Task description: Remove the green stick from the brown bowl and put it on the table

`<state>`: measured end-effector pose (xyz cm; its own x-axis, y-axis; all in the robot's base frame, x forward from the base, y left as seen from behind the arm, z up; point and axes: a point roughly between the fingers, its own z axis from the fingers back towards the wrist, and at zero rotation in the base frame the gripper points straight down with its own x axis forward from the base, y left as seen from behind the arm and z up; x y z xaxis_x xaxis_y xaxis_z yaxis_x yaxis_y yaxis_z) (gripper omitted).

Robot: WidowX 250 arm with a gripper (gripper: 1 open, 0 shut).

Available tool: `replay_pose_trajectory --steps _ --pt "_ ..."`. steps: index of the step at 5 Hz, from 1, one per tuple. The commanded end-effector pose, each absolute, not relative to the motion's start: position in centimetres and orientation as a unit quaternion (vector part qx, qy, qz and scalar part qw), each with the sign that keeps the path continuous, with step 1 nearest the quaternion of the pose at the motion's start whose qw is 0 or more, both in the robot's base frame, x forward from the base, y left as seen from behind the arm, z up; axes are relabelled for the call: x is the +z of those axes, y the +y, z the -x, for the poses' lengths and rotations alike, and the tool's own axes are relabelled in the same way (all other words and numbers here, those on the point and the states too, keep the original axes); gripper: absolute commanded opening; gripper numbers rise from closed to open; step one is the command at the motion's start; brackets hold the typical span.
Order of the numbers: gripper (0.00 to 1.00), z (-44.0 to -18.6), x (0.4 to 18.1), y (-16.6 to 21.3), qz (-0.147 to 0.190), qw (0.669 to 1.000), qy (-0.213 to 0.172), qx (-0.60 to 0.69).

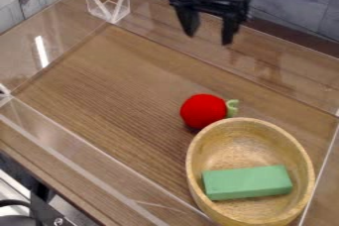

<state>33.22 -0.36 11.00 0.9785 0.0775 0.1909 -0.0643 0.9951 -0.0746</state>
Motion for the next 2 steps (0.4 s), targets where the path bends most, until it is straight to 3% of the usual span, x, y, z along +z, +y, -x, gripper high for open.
replay_pose_trajectory --steps 1,2 --pt "1.00 -33.3 13.4 0.8 0.028 0.990 -0.133 0.033" --pt "1.00 -33.4 14.6 2.2 0.024 0.989 -0.137 0.049"
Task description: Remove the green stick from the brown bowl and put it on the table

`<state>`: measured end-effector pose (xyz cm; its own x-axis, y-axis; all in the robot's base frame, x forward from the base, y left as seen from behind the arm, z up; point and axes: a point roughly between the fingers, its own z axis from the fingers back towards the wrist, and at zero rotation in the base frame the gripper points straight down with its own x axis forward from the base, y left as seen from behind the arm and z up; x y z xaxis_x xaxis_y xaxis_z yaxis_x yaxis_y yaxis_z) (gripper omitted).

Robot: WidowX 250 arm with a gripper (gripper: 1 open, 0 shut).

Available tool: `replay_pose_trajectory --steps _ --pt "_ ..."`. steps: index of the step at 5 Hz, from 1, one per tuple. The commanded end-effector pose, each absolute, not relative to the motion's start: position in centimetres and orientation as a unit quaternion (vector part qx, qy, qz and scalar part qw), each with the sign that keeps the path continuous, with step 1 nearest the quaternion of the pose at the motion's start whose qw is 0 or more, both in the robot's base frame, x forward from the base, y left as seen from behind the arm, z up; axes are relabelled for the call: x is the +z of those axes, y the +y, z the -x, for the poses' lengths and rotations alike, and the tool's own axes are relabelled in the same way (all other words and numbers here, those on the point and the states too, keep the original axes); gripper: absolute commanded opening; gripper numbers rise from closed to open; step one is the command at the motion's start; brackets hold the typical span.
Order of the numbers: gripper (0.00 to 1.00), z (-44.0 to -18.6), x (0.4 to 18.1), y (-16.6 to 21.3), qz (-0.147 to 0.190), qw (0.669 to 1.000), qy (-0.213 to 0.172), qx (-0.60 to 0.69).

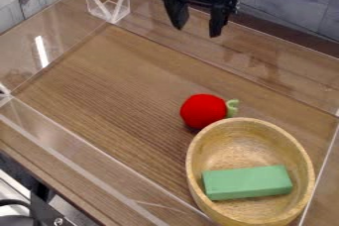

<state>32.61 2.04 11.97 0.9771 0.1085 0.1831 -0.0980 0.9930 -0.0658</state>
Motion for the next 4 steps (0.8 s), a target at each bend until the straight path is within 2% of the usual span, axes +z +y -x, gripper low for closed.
replay_pose_trajectory --steps 1,3,4 --pt "1.00 -32.4 12.9 1.2 0.027 0.992 -0.116 0.041" --pt "1.00 -28.5 11.6 -0.3 0.036 0.994 -0.090 0.059" --pt "1.00 -26.9 10.3 -1.5 0.042 0.996 -0.073 0.010"
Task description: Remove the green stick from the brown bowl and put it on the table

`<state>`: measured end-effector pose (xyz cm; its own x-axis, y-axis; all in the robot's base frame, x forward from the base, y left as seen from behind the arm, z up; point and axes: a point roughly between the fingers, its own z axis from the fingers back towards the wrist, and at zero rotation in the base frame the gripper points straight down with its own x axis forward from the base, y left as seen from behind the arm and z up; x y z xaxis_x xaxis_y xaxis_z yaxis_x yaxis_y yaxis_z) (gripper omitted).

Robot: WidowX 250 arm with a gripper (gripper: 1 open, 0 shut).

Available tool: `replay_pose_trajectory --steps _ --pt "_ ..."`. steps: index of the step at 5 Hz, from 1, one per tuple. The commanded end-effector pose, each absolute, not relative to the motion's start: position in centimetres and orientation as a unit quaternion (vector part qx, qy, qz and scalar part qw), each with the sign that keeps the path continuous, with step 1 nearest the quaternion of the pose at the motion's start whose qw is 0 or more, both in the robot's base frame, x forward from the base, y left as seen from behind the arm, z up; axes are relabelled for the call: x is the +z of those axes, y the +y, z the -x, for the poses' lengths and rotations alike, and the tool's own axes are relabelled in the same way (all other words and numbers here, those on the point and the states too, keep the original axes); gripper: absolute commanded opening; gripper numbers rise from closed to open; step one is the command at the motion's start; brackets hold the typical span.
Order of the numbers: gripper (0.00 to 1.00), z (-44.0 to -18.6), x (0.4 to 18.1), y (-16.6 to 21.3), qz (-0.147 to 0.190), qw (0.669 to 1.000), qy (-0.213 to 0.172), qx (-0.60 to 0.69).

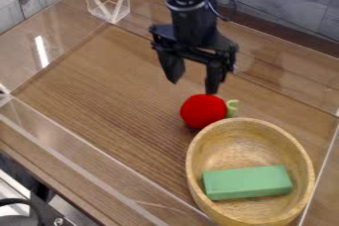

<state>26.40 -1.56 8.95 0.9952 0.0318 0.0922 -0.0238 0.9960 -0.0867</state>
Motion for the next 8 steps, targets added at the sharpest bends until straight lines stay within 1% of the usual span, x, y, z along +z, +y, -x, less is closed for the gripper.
replay_pose_trajectory --steps 1,2,3,4,5,6,7,8 --pt "1.00 -24.5 9.6 -4.2 0.051 0.994 -0.066 -0.068" --pt "1.00 -22.4 9.9 -6.7 0.058 0.989 -0.067 -0.116" --pt "1.00 -20.9 10.1 -8.5 0.066 0.984 -0.064 -0.154" --pt "1.00 -20.1 8.9 -9.6 0.068 0.981 -0.067 -0.166" --pt "1.00 -19.9 7.3 -10.5 0.065 0.978 -0.071 -0.184" --pt "1.00 -19.7 5.8 -10.5 0.063 0.978 -0.073 -0.182" --pt "1.00 -19.9 5.8 -10.8 0.061 0.980 -0.080 -0.172" --pt "1.00 -20.9 6.1 -12.3 0.063 0.973 -0.081 -0.206"
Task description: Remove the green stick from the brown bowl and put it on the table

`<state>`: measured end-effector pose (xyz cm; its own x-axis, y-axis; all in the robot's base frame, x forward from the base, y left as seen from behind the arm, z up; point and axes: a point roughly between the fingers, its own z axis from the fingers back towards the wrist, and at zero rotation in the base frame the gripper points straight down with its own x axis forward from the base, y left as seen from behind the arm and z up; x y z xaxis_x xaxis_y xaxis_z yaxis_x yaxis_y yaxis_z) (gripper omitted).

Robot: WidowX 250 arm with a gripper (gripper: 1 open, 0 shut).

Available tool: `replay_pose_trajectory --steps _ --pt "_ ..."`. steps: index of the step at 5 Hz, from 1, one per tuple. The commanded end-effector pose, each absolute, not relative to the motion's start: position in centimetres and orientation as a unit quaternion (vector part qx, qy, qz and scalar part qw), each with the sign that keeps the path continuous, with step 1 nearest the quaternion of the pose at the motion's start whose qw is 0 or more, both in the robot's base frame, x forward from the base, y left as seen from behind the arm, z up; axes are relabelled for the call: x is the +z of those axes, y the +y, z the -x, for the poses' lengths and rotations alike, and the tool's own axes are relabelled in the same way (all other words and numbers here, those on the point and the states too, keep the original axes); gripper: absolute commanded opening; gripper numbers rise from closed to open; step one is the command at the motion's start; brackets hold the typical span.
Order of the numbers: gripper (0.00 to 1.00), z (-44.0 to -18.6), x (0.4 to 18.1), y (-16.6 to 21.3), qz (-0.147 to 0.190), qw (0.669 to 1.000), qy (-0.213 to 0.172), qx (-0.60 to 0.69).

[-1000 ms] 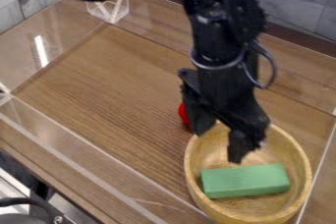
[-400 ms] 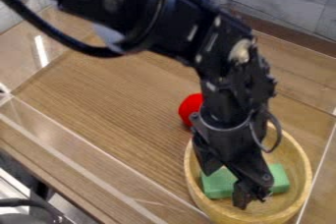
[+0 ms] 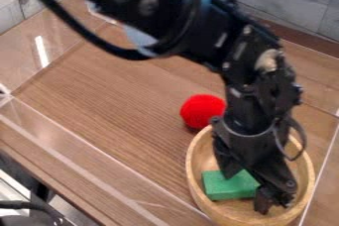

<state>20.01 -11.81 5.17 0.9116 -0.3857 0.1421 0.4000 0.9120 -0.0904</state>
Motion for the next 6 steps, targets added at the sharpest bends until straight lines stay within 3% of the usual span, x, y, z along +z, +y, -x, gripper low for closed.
replay_pose_trajectory --steps 1,3,6 --pt "1.00 -22.1 6.2 -12.9 0.076 0.965 -0.088 -0.235" --pt "1.00 -22.2 6.9 -12.6 0.074 0.970 -0.082 -0.219" --pt "1.00 -21.4 6.4 -11.3 0.068 0.980 -0.083 -0.166"
